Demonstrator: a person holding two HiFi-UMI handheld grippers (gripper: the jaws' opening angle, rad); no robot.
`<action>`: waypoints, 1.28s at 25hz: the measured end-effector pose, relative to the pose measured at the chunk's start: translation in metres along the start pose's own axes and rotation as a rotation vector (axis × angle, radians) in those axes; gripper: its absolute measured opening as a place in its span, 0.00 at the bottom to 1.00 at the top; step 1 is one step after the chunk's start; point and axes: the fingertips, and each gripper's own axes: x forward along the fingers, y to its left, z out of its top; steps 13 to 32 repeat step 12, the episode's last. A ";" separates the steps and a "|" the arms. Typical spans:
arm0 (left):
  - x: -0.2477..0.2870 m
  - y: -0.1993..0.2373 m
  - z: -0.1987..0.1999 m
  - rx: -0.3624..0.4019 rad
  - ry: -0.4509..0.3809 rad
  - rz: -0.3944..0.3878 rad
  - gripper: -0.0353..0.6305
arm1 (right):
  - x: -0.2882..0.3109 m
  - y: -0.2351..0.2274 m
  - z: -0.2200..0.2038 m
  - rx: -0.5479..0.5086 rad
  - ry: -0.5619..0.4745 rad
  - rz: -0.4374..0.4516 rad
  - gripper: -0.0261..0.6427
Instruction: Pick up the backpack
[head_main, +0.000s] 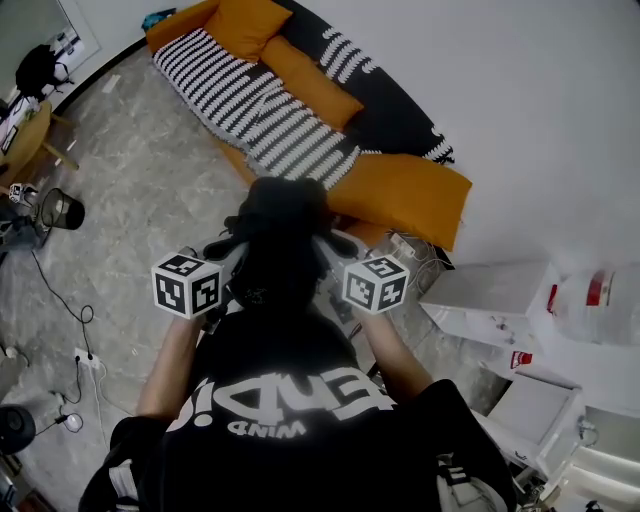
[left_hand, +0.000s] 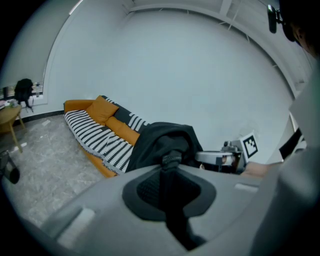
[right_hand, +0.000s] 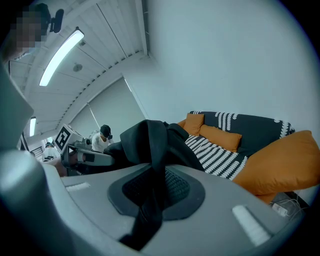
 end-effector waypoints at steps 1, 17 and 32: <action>0.000 0.001 0.001 0.000 -0.001 0.000 0.08 | 0.001 0.000 0.001 -0.002 0.000 0.001 0.09; 0.005 -0.001 0.006 -0.017 0.003 0.001 0.08 | -0.001 -0.005 0.006 0.001 0.001 0.002 0.09; 0.005 -0.001 0.006 -0.017 0.003 0.001 0.08 | -0.001 -0.005 0.006 0.001 0.001 0.002 0.09</action>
